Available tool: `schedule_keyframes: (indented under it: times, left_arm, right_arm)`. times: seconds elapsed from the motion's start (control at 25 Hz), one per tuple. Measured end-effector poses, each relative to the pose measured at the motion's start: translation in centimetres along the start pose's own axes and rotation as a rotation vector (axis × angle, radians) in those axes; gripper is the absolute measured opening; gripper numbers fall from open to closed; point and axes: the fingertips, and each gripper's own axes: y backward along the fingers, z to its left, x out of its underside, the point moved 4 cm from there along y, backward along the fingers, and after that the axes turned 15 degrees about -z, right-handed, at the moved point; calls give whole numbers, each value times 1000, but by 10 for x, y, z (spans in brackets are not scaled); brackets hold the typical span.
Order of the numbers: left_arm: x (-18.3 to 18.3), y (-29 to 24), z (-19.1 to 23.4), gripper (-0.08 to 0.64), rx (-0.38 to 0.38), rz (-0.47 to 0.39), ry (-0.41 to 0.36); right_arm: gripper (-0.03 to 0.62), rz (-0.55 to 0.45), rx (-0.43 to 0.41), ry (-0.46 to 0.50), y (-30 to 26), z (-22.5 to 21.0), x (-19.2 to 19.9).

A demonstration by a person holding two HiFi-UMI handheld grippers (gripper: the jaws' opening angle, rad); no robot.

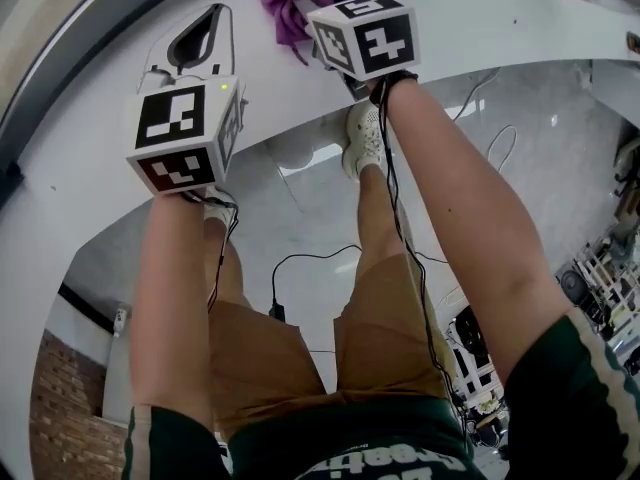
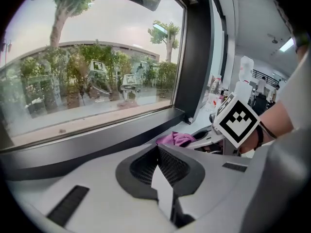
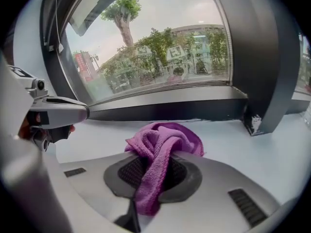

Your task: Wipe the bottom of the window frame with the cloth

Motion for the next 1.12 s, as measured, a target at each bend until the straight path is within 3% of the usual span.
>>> schedule_keyframes:
  times: [0.44,1.12]
  left_arm:
    - [23,56,69,8,-90,-9,40]
    - [44,129,156,8,-223,-40,107]
  right_arm:
    - [69,-4,-38,-2,-40,80,2]
    - [69,52,-122,75,-92,178,-1]
